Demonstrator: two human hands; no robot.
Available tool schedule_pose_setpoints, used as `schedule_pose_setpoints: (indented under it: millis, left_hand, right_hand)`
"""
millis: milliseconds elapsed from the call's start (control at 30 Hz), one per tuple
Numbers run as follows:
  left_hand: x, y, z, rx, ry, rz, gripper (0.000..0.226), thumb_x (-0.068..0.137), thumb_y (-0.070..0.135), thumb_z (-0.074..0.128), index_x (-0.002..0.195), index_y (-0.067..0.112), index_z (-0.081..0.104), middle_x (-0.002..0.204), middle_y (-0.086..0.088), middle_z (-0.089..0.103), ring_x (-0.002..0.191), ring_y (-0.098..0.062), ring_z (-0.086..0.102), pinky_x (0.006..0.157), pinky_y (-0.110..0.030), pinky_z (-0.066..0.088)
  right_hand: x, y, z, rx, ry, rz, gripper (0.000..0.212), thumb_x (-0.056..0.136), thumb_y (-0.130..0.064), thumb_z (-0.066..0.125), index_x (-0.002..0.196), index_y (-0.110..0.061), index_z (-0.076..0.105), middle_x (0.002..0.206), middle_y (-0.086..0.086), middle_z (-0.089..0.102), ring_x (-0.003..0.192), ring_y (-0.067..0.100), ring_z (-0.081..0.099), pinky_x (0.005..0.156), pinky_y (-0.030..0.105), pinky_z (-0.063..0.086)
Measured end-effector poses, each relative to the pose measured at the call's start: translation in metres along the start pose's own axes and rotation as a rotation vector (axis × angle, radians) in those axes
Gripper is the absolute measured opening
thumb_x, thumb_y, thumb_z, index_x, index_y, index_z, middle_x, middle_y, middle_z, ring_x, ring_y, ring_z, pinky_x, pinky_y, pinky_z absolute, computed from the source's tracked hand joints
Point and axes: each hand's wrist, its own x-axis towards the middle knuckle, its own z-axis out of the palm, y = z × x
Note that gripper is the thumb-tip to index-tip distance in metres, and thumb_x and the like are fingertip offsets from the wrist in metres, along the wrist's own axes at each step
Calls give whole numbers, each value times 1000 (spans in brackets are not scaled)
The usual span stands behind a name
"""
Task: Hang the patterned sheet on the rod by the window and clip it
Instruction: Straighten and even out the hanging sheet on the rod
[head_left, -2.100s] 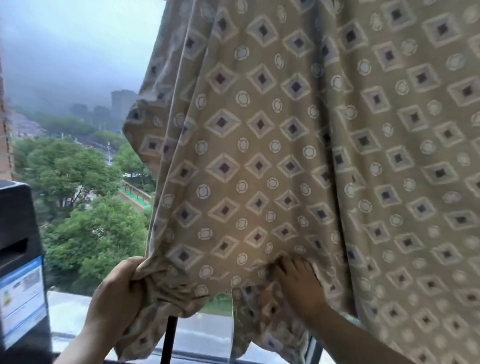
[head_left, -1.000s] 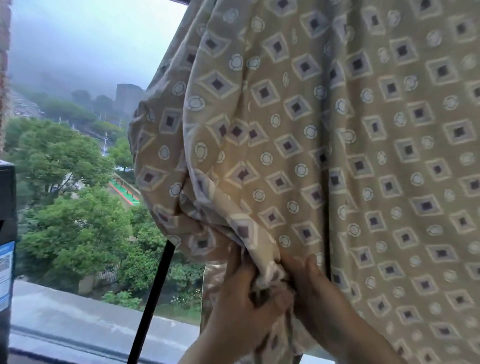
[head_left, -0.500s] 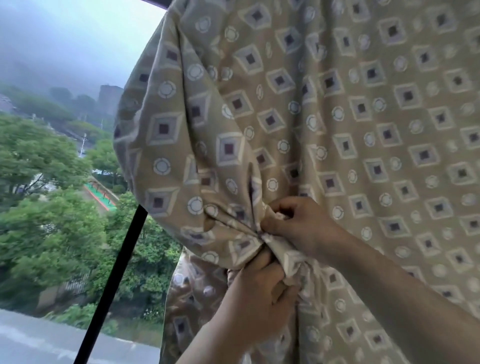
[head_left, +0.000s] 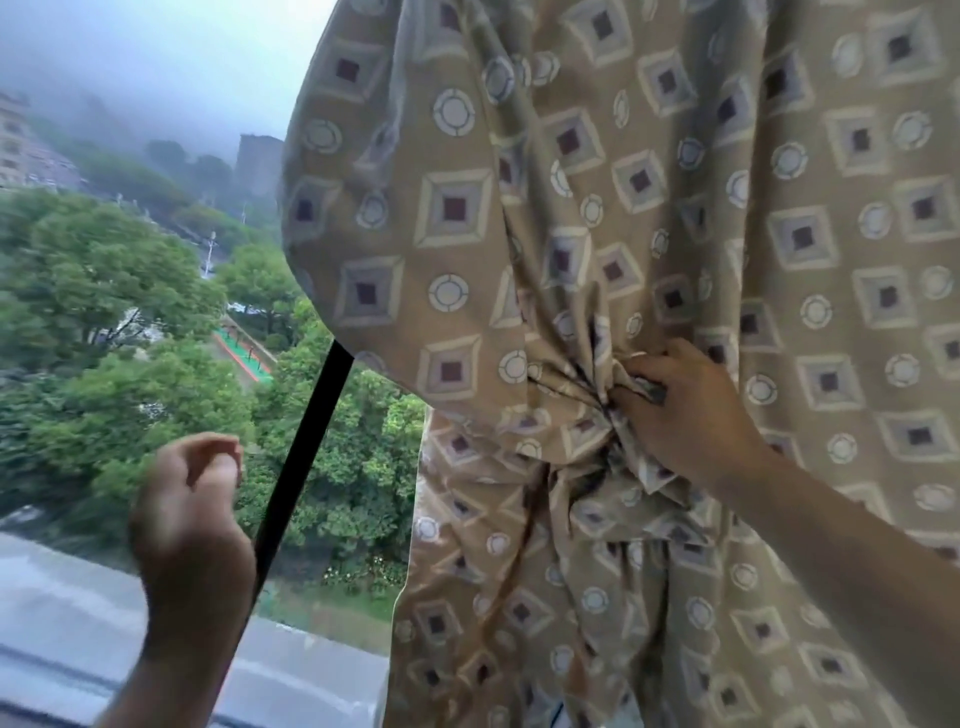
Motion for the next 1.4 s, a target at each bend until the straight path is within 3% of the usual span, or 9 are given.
schedule_pose_setpoints:
  millis: [100, 233, 300, 400, 533, 733, 933, 1133, 1400]
  left_hand:
    - [51, -27, 14, -466, -484, -663, 28, 93, 28, 47, 95, 11, 69, 107, -16, 65, 104, -29, 61, 75, -35, 60]
    - [55, -52, 56, -424, -1084, -839, 70, 58, 65, 75, 111, 20, 73, 137, -7, 57, 127, -30, 53, 98, -56, 45]
    - [53, -56, 72, -400, -1161, -840, 72, 52, 71, 76, 106, 23, 75, 137, -7, 57, 129, -29, 49, 107, -57, 35]
    - [52, -58, 83, -349, -1187, -777, 66, 42, 74, 78, 91, 30, 78, 123, -3, 60, 117, -23, 51, 101, -47, 36]
    - [44, -69, 82, -208, -1303, -662, 75, 61, 78, 61, 118, 31, 68, 135, 6, 56, 125, -20, 49, 104, -49, 39]
    - [31, -76, 81, -35, -1380, -178, 66, 58, 78, 68, 106, 33, 75, 105, -3, 55, 90, -7, 56, 76, -20, 42]
    - [26, -84, 83, 45, -1232, 53, 36, 60, 38, 77, 93, 51, 72, 100, 6, 64, 89, -9, 68, 74, -30, 58]
    - [48, -88, 64, 106, -906, 369, 31, 69, 17, 55, 91, 32, 71, 90, 16, 56, 81, -3, 59, 63, -9, 45]
    - [168, -59, -32, 278, -196, 182, 32, 66, 18, 58, 95, 17, 74, 90, -6, 68, 77, -11, 64, 67, -19, 47]
  right_hand:
    - [-3, -1, 6, 16, 23, 24, 16, 78, -12, 77, 94, -11, 77, 83, -1, 48, 83, 23, 55, 67, 15, 26]
    - [-12, -7, 14, 6, -42, 46, 49, 76, -62, 61, 81, -15, 76, 87, -2, 46, 83, 20, 53, 73, 21, 34]
    - [-18, -15, 15, -96, -124, 77, 79, 70, -88, 38, 85, -19, 74, 91, 0, 45, 92, 20, 47, 79, 27, 39]
    - [-24, -42, 18, -360, -126, -27, 90, 68, -92, 30, 88, -16, 73, 100, 9, 57, 102, 27, 43, 92, 41, 38]
    - [-30, -71, 49, -589, -338, 63, 121, 59, -97, 27, 140, -9, 48, 149, 25, 36, 141, 44, 24, 112, 58, 23]
    - [-26, -69, 81, -610, -242, 114, 115, 70, -89, 34, 145, -2, 38, 153, 28, 29, 142, 45, 22, 113, 56, 23]
    - [-22, -61, 81, -619, -268, 110, 111, 69, -85, 38, 147, -6, 37, 151, 25, 33, 136, 44, 34, 107, 54, 36]
    - [-11, -51, 75, -589, -303, -12, 88, 74, -61, 50, 142, -6, 42, 150, 18, 38, 125, 40, 47, 97, 45, 45]
    - [-12, -79, 68, -470, -115, -135, 46, 74, -53, 53, 98, -15, 56, 91, 5, 62, 76, 32, 63, 55, 36, 50]
